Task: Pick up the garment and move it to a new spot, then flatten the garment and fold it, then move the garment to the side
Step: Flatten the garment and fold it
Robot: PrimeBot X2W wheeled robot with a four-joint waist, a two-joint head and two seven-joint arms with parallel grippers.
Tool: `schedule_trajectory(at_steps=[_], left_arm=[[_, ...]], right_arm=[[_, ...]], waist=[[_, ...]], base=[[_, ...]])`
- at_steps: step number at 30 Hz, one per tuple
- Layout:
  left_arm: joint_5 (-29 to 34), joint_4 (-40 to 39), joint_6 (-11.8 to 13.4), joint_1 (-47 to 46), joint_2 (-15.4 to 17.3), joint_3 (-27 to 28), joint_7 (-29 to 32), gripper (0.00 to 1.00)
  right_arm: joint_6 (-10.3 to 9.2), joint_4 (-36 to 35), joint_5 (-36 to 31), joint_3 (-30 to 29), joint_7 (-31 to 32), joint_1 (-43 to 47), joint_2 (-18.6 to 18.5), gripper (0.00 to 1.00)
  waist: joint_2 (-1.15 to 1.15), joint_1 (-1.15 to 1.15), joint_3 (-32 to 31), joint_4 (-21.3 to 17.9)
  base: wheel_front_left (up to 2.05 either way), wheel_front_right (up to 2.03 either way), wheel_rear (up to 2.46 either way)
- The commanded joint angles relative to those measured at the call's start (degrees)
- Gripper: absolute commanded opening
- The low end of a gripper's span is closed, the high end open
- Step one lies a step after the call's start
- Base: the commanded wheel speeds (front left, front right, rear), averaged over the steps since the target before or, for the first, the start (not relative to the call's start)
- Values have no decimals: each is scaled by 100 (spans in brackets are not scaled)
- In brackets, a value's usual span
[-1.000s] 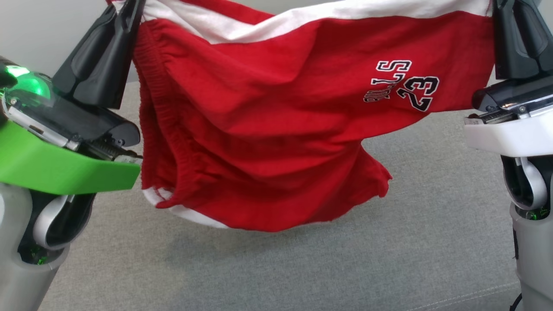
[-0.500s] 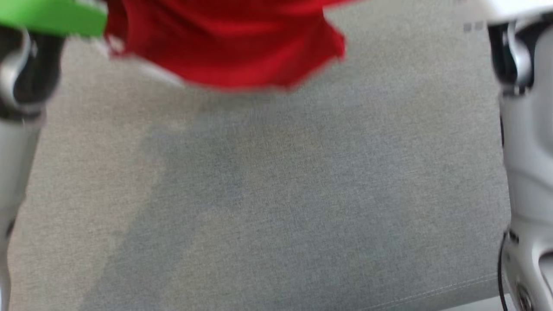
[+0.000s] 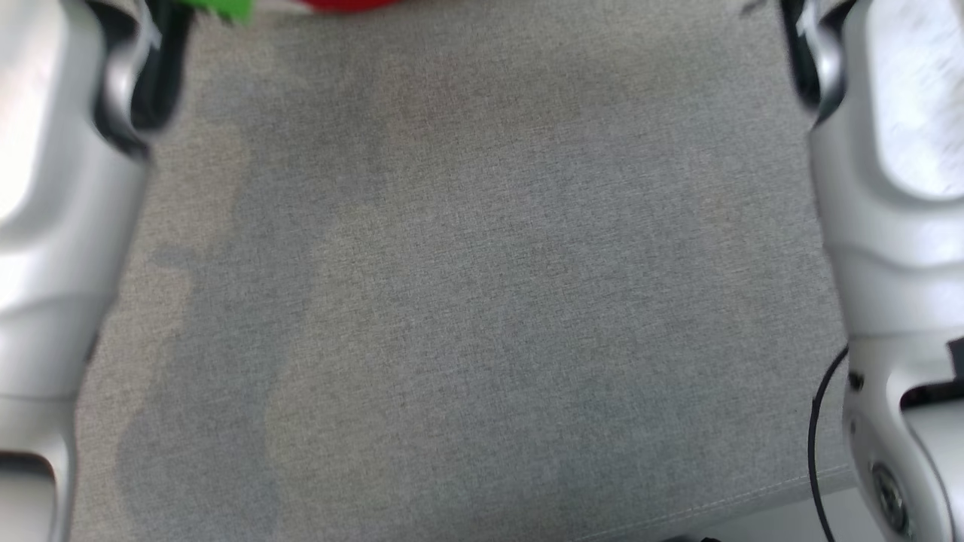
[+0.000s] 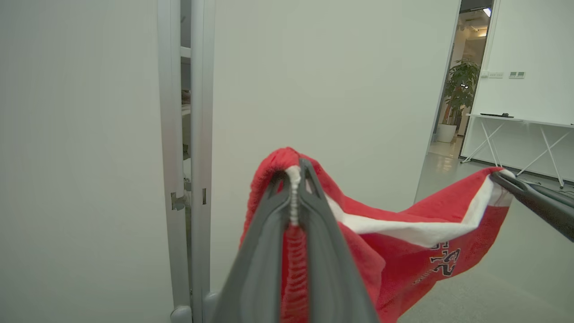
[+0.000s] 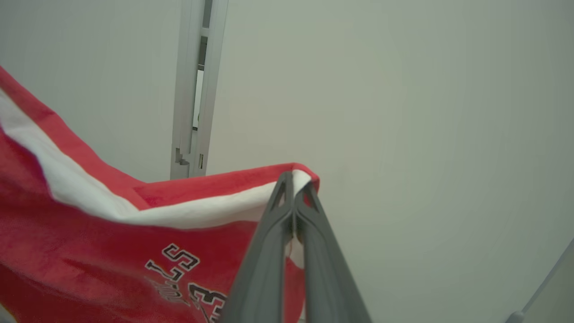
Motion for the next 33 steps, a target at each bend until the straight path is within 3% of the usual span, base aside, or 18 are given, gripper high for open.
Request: schedule_trajectory(at_steps=[1, 6, 11, 25, 33], left_arm=[[-97, -43, -23, 238, 0, -73, -71, 0], [-314, -469, -21, 1085, 114, -259, -170, 0], [-109, -1259, -22, 2091, 115, -51, -166, 0], [584, -2985, -23, 5427, -345, 628, -168, 0], [579, -3475, -23, 6500, -545, 682, -169, 0]], right_arm=[[-6, 53, 24, 46, -56, 240, -3, 0], [-6, -127, 181, 152, -121, 1085, 3, 0], [-6, -911, 299, 98, -129, 2112, -34, 0], [-6, -2903, 456, -383, -56, 5168, 24, 0], [-6, -4256, 566, -669, 508, 6430, 31, 0]], waist=[[0, -1, 96, 29], [0, -1, 57, 94], [0, -1, -123, 143], [0, -1, -1289, 90], [0, -1, -1657, 83]], base=[[0, 0, 0], [0, 0, 0], [0, 0, 0], [0, 0, 0], [0, 0, 0]])
